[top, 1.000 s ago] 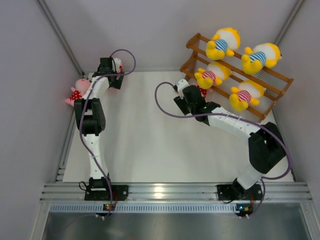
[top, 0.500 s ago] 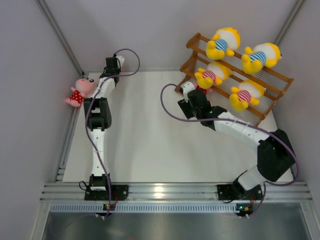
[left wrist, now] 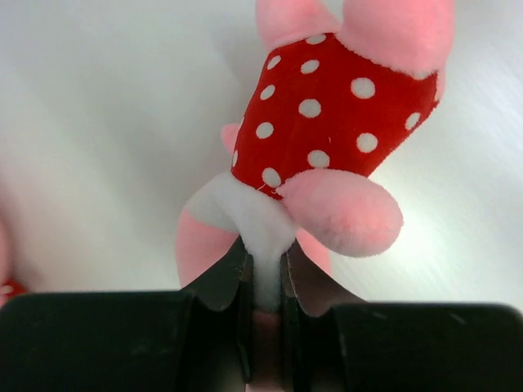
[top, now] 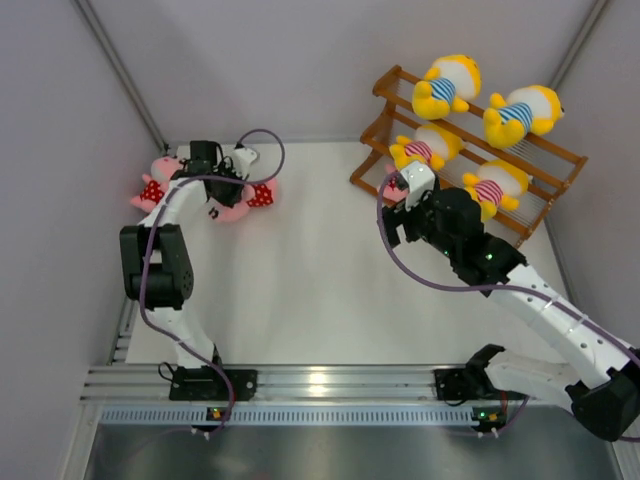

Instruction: Place and organize the stuffed toys onto the shelf

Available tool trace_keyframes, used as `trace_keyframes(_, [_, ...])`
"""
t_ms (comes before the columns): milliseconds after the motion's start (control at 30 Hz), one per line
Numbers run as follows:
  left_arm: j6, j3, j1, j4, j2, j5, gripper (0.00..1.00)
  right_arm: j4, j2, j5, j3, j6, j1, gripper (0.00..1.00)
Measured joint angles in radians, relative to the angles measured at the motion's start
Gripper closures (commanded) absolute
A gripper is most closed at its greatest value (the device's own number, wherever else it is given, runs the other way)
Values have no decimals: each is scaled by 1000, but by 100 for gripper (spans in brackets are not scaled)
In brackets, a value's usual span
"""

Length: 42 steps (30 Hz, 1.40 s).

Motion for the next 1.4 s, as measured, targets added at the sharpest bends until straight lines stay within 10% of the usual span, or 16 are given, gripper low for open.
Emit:
trace_keyframes(500, [487, -151, -162, -816, -521, 495, 100, 33, 125, -738, 75, 36, -66, 23])
trace_keyframes(1033, [505, -40, -267, -888, -547, 631, 100, 0, 274, -939, 182, -83, 132, 24])
trace_keyframes(1200, [504, -16, -268, -899, -539, 643, 100, -14, 353, -916, 215, -113, 196, 57])
trace_keyframes(1300, [504, -14, -268, -915, -523, 634, 54, -24, 361, -870, 215, -114, 220, 100])
trace_keyframes(1400, [497, -9, -268, -922, -495, 616, 29, -42, 352, -785, 214, -96, 220, 100])
